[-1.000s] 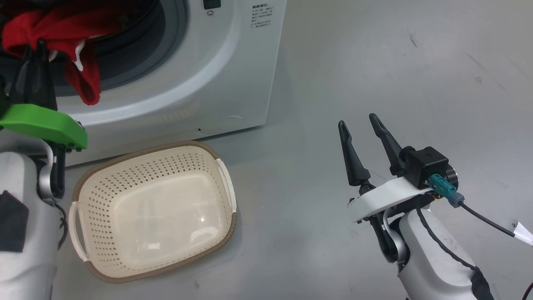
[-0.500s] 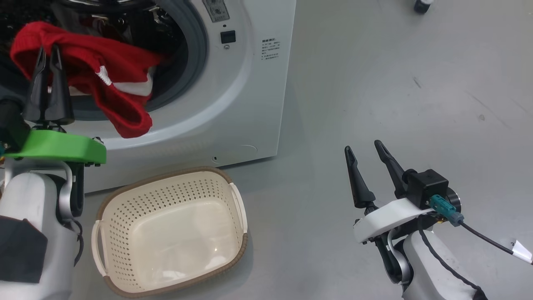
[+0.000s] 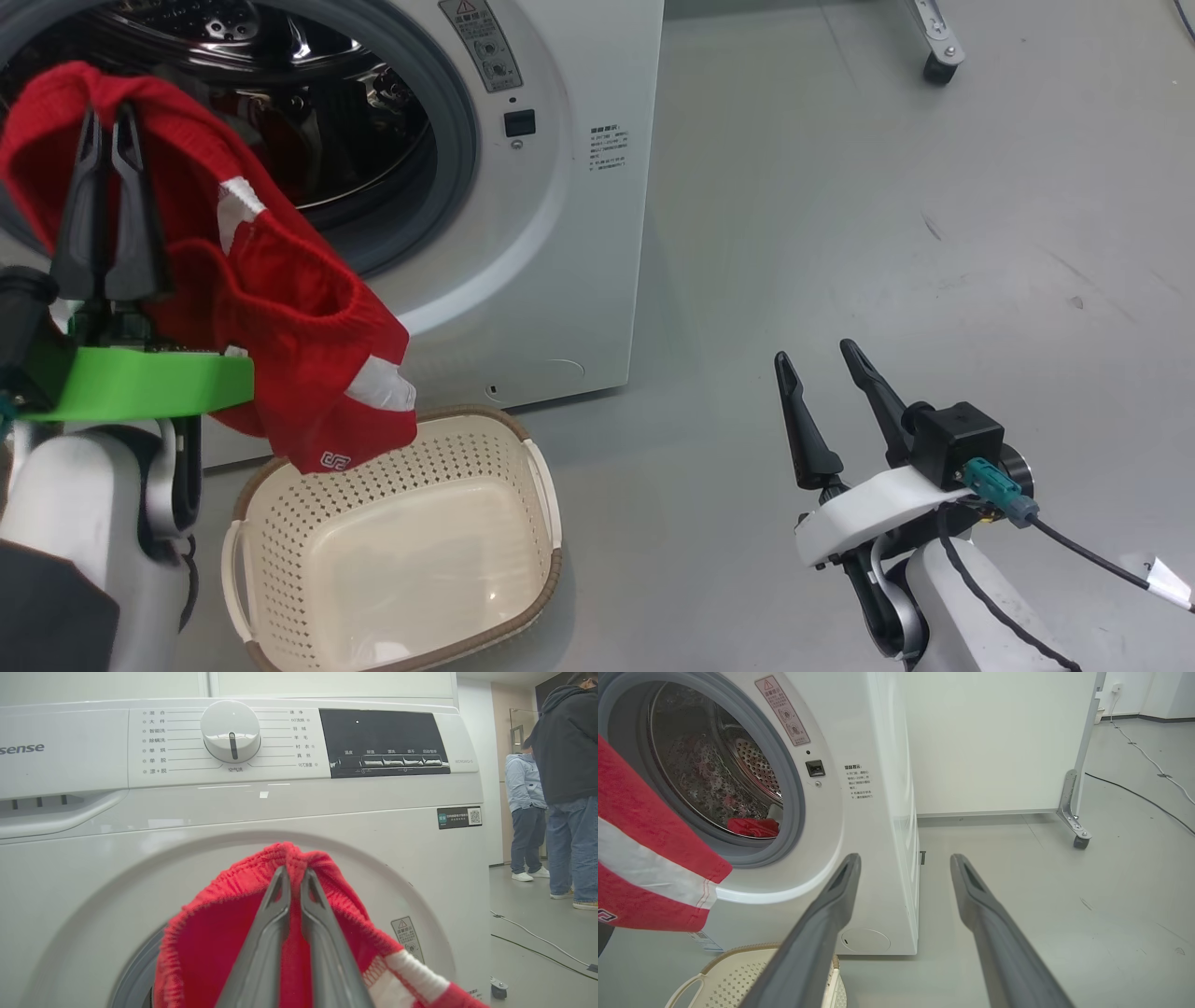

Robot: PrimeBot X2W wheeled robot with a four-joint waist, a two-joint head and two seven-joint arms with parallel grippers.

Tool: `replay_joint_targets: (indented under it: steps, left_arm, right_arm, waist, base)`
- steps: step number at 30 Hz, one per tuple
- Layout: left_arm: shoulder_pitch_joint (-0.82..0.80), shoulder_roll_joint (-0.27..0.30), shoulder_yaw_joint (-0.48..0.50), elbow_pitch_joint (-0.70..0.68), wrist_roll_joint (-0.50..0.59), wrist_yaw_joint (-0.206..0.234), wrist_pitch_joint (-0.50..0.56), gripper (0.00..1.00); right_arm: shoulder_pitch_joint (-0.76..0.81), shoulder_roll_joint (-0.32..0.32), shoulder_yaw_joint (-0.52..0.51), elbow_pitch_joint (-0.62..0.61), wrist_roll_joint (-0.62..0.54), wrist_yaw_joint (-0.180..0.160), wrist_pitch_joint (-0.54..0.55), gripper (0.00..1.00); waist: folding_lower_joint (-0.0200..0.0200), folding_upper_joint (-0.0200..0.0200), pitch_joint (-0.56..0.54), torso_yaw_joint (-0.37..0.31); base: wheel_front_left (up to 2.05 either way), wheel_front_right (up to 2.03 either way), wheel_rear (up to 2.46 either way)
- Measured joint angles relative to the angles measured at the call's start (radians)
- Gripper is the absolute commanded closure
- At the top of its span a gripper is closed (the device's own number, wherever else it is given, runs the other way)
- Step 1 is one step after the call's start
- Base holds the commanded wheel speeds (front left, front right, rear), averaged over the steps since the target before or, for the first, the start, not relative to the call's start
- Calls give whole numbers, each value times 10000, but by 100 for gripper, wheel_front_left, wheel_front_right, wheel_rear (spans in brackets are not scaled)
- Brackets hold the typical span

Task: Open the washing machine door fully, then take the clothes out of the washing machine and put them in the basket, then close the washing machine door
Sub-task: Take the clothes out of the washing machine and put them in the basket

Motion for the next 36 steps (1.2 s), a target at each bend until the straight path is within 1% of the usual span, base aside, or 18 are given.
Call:
replay_joint_targets:
  steps: [3, 7, 12, 14, 18, 26, 36]
  left_arm:
    - [426, -82, -17, -201, 8, 35, 63, 100]
    - [1234, -211, -127, -169, 0, 69, 408, 100]
    - [2546, -562, -148, 182, -176, 157, 811, 100]
    - [2890, -802, -213, 336, -290, 159, 874, 100]
    - [3422, -832, -286, 704, -320, 165, 1041, 100]
    - [3657, -1051, -318, 1636, -451, 186, 1055, 100]
    - [3381, -1051, -232, 3164, -727, 180, 1162, 100]
  right_arm:
    - [2, 0, -12, -21, -2, 0, -2, 0]
    - [9, 0, -19, -38, -59, 12, -2, 0]
    - [13, 4, 73, -98, -61, 86, -2, 0]
    - [16, 0, 25, -132, -61, 86, 0, 0]
    - [20, -2, 56, -203, -59, 84, -2, 0]
    - [-4, -2, 81, -389, -58, 84, -2, 0]
    - [-227, -6, 146, -734, 35, 73, -2, 0]
  waist:
    - [0, 0, -35, -11]
    - [0, 1, -56, -34]
    - [0, 1, -48, -160]
    - [0, 0, -26, -195]
    - [0, 0, 58, -252]
    - [0, 0, 426, -370]
    - [0, 0, 1178, -546]
  base:
    - [0, 0, 0]
    - [0, 0, 0]
    - [0, 0, 0]
    - [0, 0, 0]
    - [0, 0, 0]
    - [0, 0, 0]
    - [0, 0, 0]
